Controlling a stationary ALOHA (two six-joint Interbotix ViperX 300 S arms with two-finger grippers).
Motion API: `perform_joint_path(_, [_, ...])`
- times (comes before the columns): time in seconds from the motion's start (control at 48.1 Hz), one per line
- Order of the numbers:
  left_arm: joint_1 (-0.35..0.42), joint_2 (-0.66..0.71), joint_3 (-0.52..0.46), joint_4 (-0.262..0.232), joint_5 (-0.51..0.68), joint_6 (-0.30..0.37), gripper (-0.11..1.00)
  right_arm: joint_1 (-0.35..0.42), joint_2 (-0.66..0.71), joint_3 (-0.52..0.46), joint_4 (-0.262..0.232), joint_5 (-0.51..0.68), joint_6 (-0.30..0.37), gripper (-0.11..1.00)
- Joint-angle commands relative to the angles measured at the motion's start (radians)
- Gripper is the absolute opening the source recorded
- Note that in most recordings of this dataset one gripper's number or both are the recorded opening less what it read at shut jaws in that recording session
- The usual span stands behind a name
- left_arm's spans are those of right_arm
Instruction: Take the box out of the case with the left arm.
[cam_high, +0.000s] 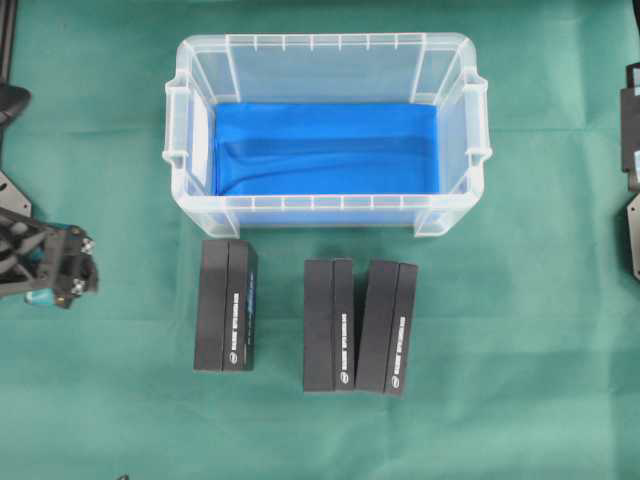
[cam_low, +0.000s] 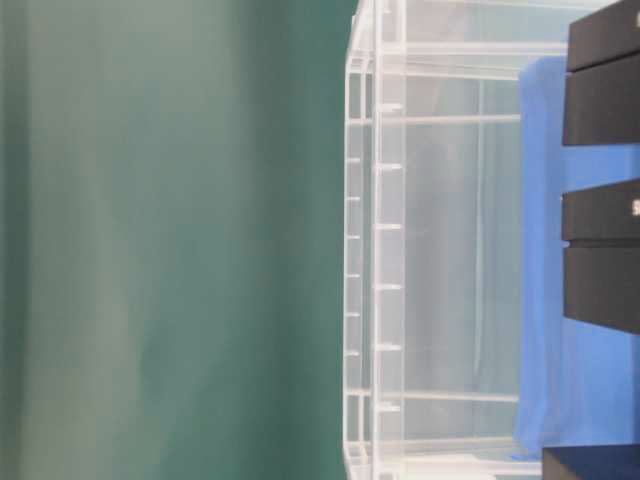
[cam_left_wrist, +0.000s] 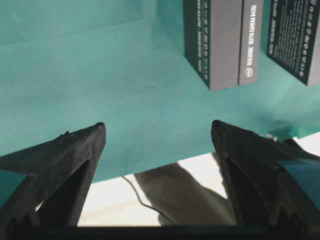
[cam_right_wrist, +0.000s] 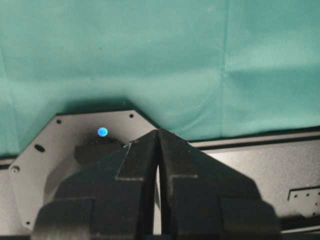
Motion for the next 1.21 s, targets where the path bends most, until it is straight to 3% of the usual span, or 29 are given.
perform_joint_path(0.0, [-0.005, -0.021, 0.000, 0.003, 0.008, 0.002, 0.89, 0.000, 0.002, -0.012, -0.003, 0.000, 0.002, 0.00])
perform_joint_path(0.291, [0.003, -0.021, -0.003, 0.003, 0.020, 0.003, 0.88, 0.000, 0.003, -0.012, -0.002, 0.002, 0.002, 0.00])
perform_joint_path(0.457, [0.067, -0.038, 0.003, 0.005, 0.021, 0.034, 0.88, 0.000, 0.005, -0.014, -0.003, -0.002, 0.002, 0.00])
perform_joint_path(0.769, [0.273, -0.078, 0.014, -0.003, 0.060, 0.215, 0.88, 0.000, 0.008, -0.012, -0.002, -0.002, 0.002, 0.00])
perform_joint_path(1.185, [0.592, -0.058, -0.003, -0.025, 0.061, 0.534, 0.88, 0.000, 0.008, -0.012, -0.002, -0.005, 0.002, 0.00])
